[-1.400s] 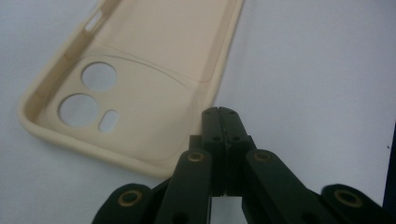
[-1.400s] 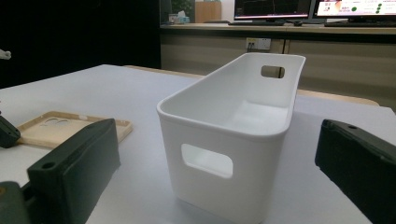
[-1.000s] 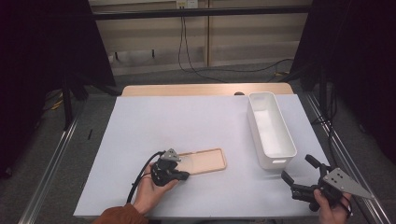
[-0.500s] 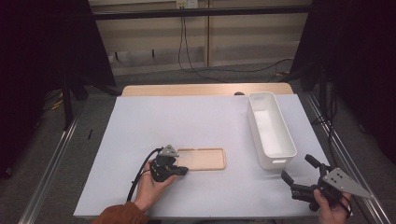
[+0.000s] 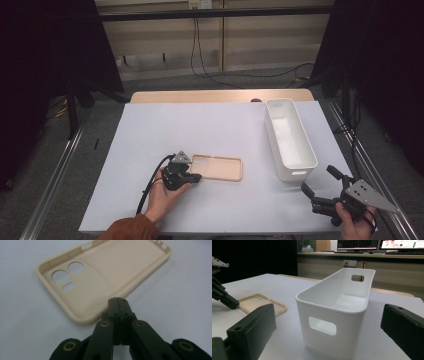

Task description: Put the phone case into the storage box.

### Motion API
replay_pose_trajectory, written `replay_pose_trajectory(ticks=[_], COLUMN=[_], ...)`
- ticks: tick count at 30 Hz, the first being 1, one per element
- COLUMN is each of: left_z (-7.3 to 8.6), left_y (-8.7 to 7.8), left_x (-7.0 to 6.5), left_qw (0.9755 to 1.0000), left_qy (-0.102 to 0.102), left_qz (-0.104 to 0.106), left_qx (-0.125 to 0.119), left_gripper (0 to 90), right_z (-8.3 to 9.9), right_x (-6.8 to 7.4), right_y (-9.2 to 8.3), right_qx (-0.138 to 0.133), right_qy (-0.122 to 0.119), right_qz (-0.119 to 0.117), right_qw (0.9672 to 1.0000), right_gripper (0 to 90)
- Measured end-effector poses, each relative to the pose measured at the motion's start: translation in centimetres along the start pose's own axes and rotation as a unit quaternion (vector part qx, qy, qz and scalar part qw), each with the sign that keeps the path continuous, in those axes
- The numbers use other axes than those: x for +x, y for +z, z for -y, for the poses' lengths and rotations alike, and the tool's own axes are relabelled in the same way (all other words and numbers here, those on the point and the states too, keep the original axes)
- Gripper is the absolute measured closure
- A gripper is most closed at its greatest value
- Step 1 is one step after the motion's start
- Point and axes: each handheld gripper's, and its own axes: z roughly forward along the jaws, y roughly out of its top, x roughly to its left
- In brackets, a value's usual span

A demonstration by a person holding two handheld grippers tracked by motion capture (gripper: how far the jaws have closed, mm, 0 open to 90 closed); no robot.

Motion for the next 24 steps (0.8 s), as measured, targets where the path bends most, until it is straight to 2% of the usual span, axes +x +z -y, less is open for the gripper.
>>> replay_pose_trajectory(ticks=[3,5,14,18,21,24], left_z=[-0.10,-0.16,-0.23,-0.31,-0.35,-0.63], left_y=[0.12,0.13,0.31,0.36,0.40,0.49], left_x=[0.39,0.35,0.67,0.73,0.94,0.91], left_qw=[1.0000,1.0000,0.9998,0.9999,0.9998,0.9999], left_qy=[-0.008,-0.003,-0.019,-0.011,-0.019,-0.008], left_qz=[0.005,0.001,0.002,0.000,0.003,-0.006], left_qx=[-0.003,-0.001,-0.008,-0.008,-0.008,-0.003], left_gripper=[90.0,90.0,90.0,90.0,90.0,90.0], right_z=[0.00,-0.01,0.02,0.03,0.03,0.03], right_x=[0.01,0.02,-0.02,-0.06,0.00,-0.02], right_y=[0.04,0.05,0.08,0.07,0.10,0.10], right_qx=[0.000,-0.001,0.001,0.002,0.002,0.002], right_qy=[-0.001,-0.002,0.001,0.001,0.002,0.001], right_qz=[-0.001,-0.001,0.004,0.004,0.004,0.004], right_qw=[1.0000,1.0000,1.0000,1.0000,1.0000,1.0000], right_gripper=[0.0,0.0,0.0,0.0,0.0,0.0])
